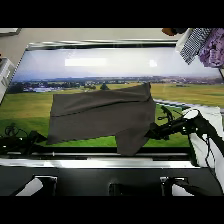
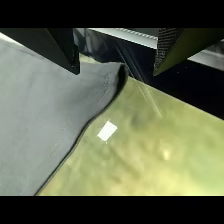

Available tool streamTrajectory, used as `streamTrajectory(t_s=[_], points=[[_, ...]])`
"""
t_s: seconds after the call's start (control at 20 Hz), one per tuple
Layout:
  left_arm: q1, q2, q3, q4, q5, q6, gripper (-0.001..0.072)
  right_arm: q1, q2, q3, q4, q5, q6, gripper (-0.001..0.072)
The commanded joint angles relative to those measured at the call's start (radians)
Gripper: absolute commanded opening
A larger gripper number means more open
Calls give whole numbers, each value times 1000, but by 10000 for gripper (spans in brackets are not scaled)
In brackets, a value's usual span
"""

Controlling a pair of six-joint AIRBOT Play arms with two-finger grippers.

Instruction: Fold the clothes and pants, and hang the long-sleeved shirts on hangers.

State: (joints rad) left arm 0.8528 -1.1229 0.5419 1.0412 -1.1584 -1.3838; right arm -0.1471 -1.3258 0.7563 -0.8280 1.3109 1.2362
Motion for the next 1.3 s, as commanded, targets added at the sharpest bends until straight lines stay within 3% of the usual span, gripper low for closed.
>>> streamTrajectory(t_s=[0.0, 0.2, 0.25, 0.3, 0.35, 0.4, 0.7, 0.85, 1.0, 1.1, 1.25], points=[[-11, -50, -20, -33, 39, 50, 539, 1, 5, 0, 13, -6, -10, 31], [-62, -76, -20, -33, 98, 48, 520, 1, 5, 0, 18, -3, -10, 31], [-74, -80, -19, -34, 103, 48, 453, 1, 5, 0, 24, -3, -10, 31], [-85, -84, -19, -33, 103, 50, 307, 1, 5, 0, 34, -3, -10, 31], [-93, -84, -19, -32, 102, 50, 88, 1, 8, 0, 40, -4, -10, 31], [-95, -82, -17, -37, 97, 48, 18, 1, 17, 0, 41, -4, -10, 30], [-96, 21, 68, 46, -24, 8, 16, 1, 198, 0, 30, 4, 50, 30], [-97, 114, 121, 139, -58, -115, 16, 1, 328, 0, 30, 49, 121, 30], [-150, 155, 151, 141, -57, -144, 17, 1, 460, 0, 29, 99, 174, 29], [-221, 151, 177, 141, -26, -146, 16, 1, 510, 0, 28, 35, 178, 29], [-280, 143, 238, 142, 66, -178, 15, 1, 467, 0, 61, -169, 127, 29]])
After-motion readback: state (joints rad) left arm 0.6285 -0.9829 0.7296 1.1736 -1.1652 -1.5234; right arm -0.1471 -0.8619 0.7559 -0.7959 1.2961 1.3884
